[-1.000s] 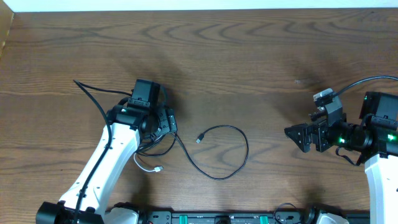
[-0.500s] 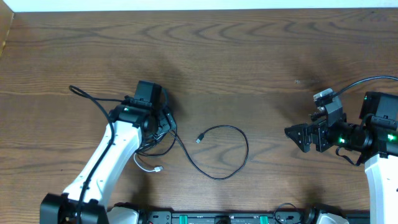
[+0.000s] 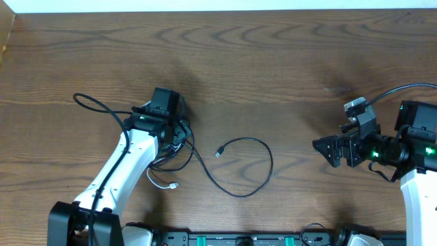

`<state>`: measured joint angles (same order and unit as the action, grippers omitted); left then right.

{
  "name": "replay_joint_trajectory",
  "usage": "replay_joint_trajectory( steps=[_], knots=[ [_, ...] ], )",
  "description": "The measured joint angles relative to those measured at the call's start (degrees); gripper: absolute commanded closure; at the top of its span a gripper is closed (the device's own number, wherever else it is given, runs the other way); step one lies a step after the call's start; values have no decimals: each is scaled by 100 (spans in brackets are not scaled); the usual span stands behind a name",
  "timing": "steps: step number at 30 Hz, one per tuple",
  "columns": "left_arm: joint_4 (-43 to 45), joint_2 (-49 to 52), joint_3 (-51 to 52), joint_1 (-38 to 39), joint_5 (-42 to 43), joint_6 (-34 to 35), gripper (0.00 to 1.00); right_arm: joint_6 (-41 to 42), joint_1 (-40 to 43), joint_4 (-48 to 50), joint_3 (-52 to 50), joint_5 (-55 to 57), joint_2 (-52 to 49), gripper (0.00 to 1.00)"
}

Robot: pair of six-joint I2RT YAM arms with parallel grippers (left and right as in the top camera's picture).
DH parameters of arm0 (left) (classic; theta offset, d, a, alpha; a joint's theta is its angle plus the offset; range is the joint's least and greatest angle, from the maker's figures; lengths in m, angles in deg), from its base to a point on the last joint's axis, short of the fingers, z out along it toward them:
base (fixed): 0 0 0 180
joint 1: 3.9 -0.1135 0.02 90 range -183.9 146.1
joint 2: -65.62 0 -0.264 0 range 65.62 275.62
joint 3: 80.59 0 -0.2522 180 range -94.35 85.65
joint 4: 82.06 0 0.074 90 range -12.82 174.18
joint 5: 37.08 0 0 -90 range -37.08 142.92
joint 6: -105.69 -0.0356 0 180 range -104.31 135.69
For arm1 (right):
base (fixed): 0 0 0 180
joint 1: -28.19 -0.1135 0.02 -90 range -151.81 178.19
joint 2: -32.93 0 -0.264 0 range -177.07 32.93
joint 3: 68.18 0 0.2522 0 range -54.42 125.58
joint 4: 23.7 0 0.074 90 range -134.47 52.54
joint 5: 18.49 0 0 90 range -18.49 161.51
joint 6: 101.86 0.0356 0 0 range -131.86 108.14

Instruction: Untangle cables

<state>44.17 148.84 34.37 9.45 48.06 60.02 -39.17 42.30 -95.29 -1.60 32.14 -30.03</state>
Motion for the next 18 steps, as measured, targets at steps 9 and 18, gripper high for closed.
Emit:
replay_joint_trajectory(
  steps=[9,18],
  knots=[
    [20,455,0,0,-72,109,14,0,0,0,0,0,0,2],
    [59,514,0,0,-129,219,47,0,0,0,0,24,0,2]
  ],
)
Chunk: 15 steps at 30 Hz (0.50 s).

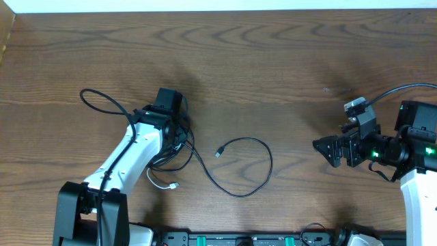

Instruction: Untangle cables

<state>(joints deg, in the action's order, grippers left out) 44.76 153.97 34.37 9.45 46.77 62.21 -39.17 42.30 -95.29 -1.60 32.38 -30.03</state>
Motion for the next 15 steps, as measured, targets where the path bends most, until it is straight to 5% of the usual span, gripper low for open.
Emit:
replay_joint_trajectory(
  steps=[10,15],
  knots=[
    [28,0,0,0,-17,-22,90,0,0,0,0,15,0,2],
    [26,0,0,0,-20,-2,92,0,0,0,0,15,0,2]
  ],
)
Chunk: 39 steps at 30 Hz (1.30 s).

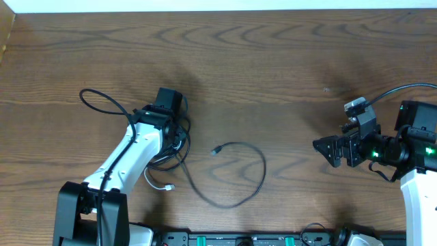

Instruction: Untangle cables

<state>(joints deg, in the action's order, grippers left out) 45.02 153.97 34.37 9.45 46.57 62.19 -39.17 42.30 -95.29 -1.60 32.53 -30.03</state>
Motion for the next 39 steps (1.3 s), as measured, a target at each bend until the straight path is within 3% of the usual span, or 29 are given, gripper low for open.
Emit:
replay_joint_trajectory(
  steps=[15,25,39],
  knots=[
    [-70,-225,7,0,87,-310,92,0,0,0,0,0,0,2],
    [-87,-2221,7,0,511,-1128,93,0,0,0,0,0,0,2],
    [-92,-4002,7,0,850,-1248,93,0,0,0,0,2,0,2]
  ],
)
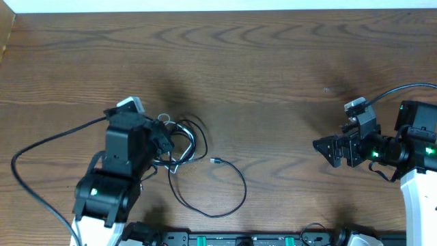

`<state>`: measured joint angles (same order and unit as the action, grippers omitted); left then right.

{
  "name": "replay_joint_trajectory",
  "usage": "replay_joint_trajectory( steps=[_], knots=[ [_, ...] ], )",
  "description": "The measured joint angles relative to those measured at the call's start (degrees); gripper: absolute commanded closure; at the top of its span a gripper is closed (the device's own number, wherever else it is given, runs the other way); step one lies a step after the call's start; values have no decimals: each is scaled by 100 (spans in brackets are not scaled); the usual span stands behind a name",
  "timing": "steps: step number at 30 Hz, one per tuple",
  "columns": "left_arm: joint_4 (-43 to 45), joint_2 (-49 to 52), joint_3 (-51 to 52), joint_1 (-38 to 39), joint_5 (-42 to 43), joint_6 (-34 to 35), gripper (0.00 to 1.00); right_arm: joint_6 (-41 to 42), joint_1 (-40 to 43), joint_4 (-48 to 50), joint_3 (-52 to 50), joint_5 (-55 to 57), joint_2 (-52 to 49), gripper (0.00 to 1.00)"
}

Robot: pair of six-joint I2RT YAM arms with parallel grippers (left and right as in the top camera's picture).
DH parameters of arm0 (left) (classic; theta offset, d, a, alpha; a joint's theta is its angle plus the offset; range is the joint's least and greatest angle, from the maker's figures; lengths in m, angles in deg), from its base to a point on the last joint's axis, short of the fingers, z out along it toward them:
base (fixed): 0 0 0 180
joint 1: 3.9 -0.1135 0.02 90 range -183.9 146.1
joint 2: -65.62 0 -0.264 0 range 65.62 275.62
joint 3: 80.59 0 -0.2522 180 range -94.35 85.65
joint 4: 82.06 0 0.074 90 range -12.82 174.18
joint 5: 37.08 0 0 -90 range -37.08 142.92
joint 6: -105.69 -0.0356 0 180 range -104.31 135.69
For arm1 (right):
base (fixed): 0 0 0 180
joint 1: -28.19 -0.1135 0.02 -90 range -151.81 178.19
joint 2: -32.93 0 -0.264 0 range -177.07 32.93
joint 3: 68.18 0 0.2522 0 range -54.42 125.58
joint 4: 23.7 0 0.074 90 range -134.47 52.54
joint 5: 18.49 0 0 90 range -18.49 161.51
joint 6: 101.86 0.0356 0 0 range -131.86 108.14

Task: Untangle cables
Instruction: 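Lift the bundle with the left gripper and shift it toward center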

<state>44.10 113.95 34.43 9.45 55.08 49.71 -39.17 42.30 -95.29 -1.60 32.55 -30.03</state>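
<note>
A tangle of black and white cables [179, 145] lies at the left centre of the wooden table. From it a black cable [240, 186] loops out to the right and forward, ending in a small plug [214, 161]. A white loop [164, 118] sticks up at the tangle's top. My left gripper [160, 140] is raised over the tangle's left side, pointing right, and seems shut on its strands. My right gripper [326, 151] hovers far off at the right, open and holding nothing.
The left arm's own black lead [41, 145] sweeps out to the left of the arm. Another lead [389, 92] arcs over the right arm. A black rail [239, 239] runs along the table's front edge.
My left arm has swung up and to the left, with its gripper now at the tangle's left side. The tangle and the black loop have shifted left and forward. The white plug has left the table.
My left gripper was down on the tangle at the first two moments, with the black loop lying wide to the right. Then the loop had slid left. Now the arm is raised, and the bundle is drawn up and left. My right arm stayed still throughout.
</note>
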Motion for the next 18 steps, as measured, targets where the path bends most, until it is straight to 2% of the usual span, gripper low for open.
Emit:
replay_joint_trajectory(
  steps=[9,18],
  knots=[
    [0,-87,0,0,455,-109,92,0,0,0,0,0,0,2],
    [-22,-87,0,0,570,-131,92,0,0,0,0,0,0,2]
  ],
)
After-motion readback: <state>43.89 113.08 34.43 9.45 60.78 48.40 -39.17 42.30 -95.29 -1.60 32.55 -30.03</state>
